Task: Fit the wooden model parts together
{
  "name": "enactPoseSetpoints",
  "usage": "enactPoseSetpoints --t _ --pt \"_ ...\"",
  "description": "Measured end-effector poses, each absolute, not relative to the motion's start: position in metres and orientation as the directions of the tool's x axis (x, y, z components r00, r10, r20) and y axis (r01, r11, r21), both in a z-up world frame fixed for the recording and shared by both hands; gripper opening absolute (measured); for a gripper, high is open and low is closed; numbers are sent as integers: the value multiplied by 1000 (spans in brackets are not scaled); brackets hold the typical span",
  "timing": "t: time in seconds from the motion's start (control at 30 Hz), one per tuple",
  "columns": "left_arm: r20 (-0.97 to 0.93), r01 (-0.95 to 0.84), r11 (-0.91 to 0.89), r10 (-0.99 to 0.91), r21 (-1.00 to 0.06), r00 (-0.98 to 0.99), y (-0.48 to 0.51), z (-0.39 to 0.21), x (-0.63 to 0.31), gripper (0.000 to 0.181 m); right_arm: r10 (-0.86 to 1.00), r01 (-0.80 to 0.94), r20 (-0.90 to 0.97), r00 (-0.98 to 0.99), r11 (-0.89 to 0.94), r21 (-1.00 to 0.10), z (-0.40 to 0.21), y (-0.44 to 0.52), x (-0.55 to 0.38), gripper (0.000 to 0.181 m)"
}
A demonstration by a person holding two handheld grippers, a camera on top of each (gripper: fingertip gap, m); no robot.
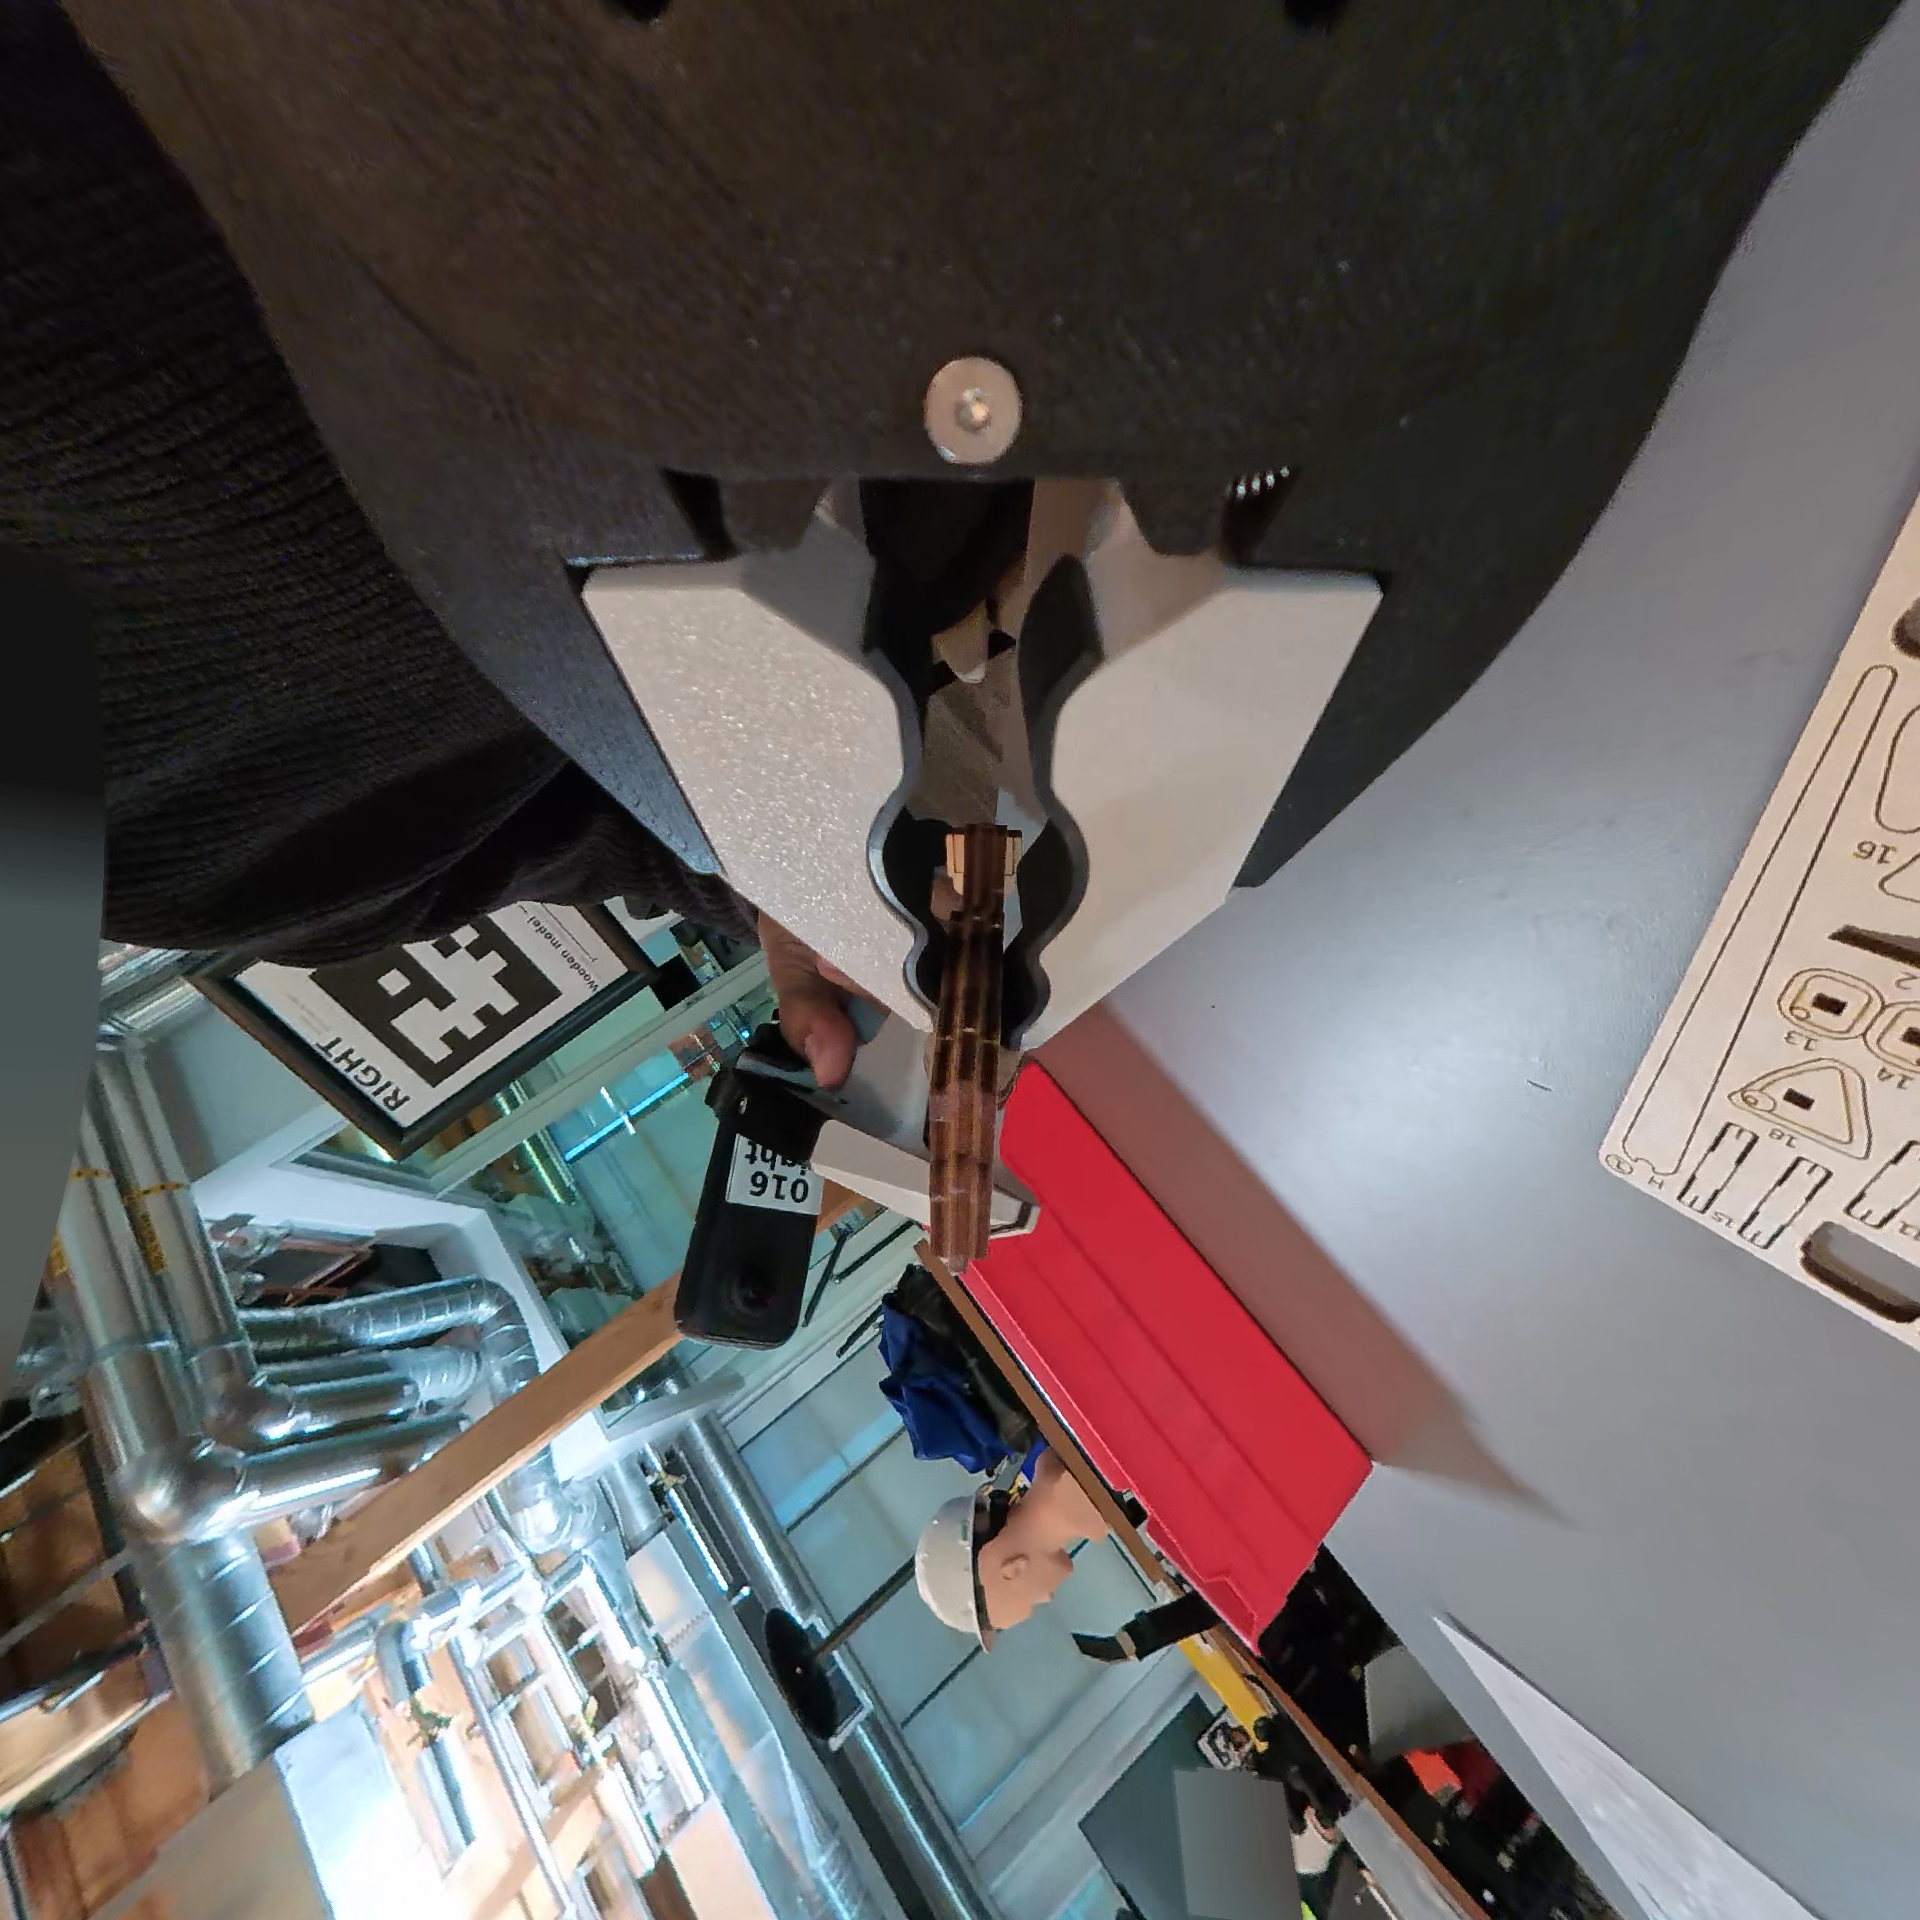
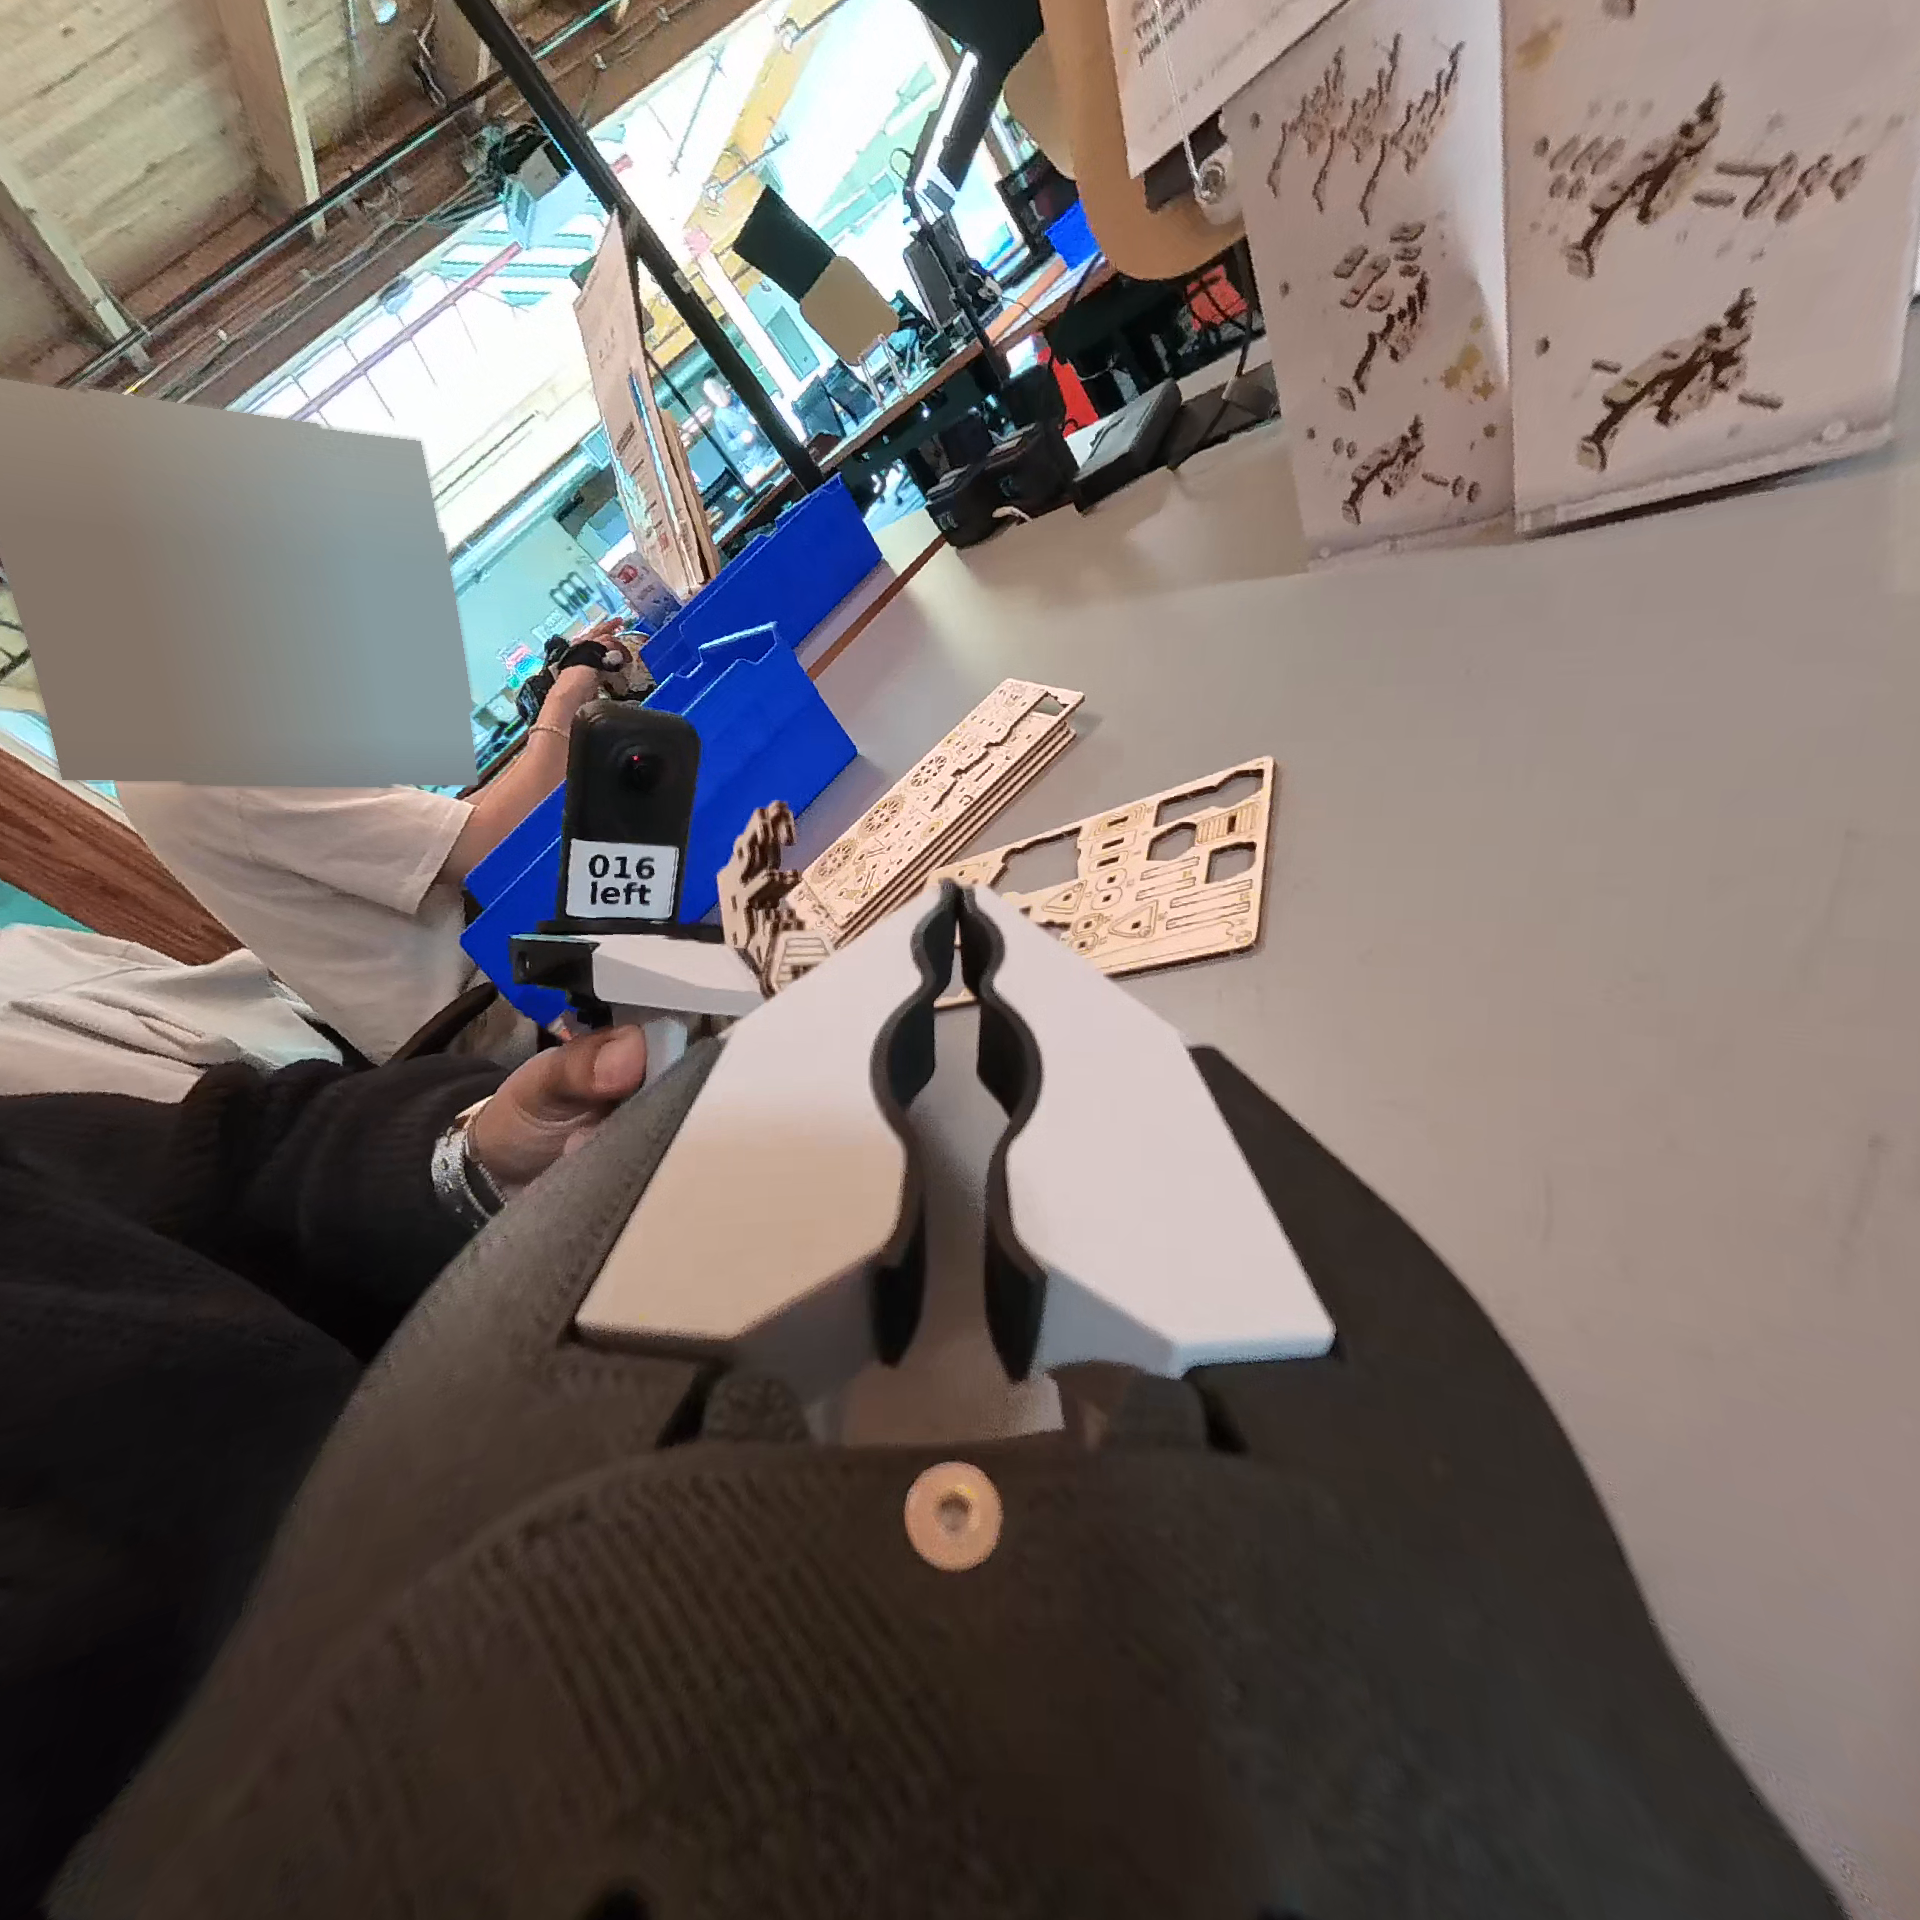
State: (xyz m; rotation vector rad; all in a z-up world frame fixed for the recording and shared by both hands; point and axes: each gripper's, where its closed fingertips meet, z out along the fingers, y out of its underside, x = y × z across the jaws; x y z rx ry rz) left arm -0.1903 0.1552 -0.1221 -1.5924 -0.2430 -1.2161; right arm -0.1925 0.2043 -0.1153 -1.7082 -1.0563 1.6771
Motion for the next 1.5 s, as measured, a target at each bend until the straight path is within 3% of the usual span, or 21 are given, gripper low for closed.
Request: enactPoseSetpoints --t 0.63,0.87,1.03,1.3,1.5 --pt "797 681 -422 -406 -598 448 154 -123 -188 6 748 246 -637 -187 -592 -768 -113 184 -190 0" --pt "772 638 -447 -465 -628 434 148 -120 -177 6 700 147 -645 -307 -635 -758 -86 196 -175 0" --pt "727 532 -496 -503 -686 468 143 -124 -171 7 651 349 -656 -381 -556 -754 -95 185 -166 0" --pt "742 489 -558 -490 -670 457 140 -131 -161 7 675 490 -615 -407 -407 -771 -123 141 -166 0" --pt "756 519 -550 -480 -655 445 141 -129 -165 7 671 441 -636 -381 -473 -763 -112 161 -167 0"
